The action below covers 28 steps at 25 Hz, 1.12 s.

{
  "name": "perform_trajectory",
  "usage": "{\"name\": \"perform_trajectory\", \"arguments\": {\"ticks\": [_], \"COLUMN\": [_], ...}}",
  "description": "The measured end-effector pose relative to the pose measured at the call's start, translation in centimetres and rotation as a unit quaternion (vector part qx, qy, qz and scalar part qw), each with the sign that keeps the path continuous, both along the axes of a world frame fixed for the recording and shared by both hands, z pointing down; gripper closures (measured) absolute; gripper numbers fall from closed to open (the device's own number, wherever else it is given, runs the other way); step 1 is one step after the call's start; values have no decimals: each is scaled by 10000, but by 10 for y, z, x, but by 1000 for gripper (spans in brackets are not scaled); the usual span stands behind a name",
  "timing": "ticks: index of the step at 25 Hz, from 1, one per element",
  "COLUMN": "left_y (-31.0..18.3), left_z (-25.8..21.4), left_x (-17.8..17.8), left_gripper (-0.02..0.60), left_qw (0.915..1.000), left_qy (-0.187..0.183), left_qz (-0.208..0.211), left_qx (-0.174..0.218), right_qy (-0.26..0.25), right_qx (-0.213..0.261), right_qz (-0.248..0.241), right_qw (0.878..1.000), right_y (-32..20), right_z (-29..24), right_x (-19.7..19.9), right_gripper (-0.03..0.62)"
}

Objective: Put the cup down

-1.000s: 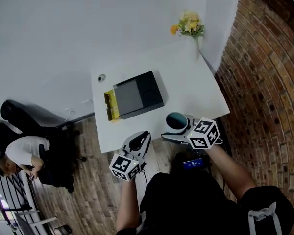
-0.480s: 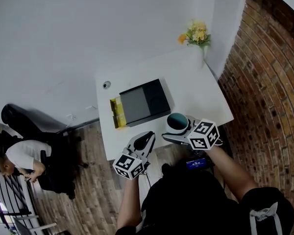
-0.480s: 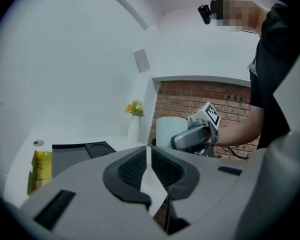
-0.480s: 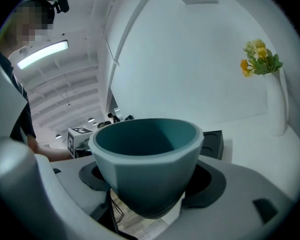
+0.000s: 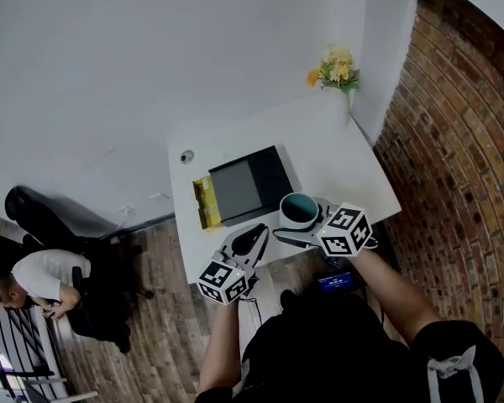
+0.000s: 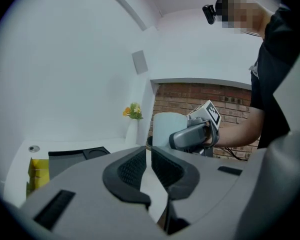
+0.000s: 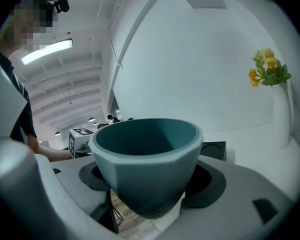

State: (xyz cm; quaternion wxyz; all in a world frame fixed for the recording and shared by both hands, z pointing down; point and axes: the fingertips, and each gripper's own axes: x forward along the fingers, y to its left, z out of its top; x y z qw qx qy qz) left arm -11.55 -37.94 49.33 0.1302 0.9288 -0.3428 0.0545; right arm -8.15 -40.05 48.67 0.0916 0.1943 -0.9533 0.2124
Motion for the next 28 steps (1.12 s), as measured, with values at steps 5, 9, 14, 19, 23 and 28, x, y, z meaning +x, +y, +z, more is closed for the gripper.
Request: {"name": "perform_trajectory", "arguments": {"ticks": [5,9,14,19,23,28], "left_y": [0,1,4,1,0,-7], "left_z": [-2,-1,-3,-2,2,8], "left_x": [-3,-5,-7,-15,-21,-28], "left_gripper": [558,558,558,558,558,558], "left_qw": [10000,10000,9999,9998,9996,9993], "left_qy": [-4,-2,-8,-34,-53,-87], "left_qz": [-15,-53,-124,-209,-274,-329], "left_qx": [21,9,9,-28,-74,-169], "right_qy": [39,42,59,158,234,334], "right_qx": [10,-23,-55,-56,-55,-94], "right_qz": [-34,-89,-168,-189,-195,-150], "right_qw": [10000,9999,9998,9997,9995,9993], "right_y": [1,2,3,-10,-28,-59], "right_z": [0,2,5,11,19,33], "right_x": [-1,-2,-3,-6,-9,-17], "right_gripper": [209,209,208,207,209,209]}}
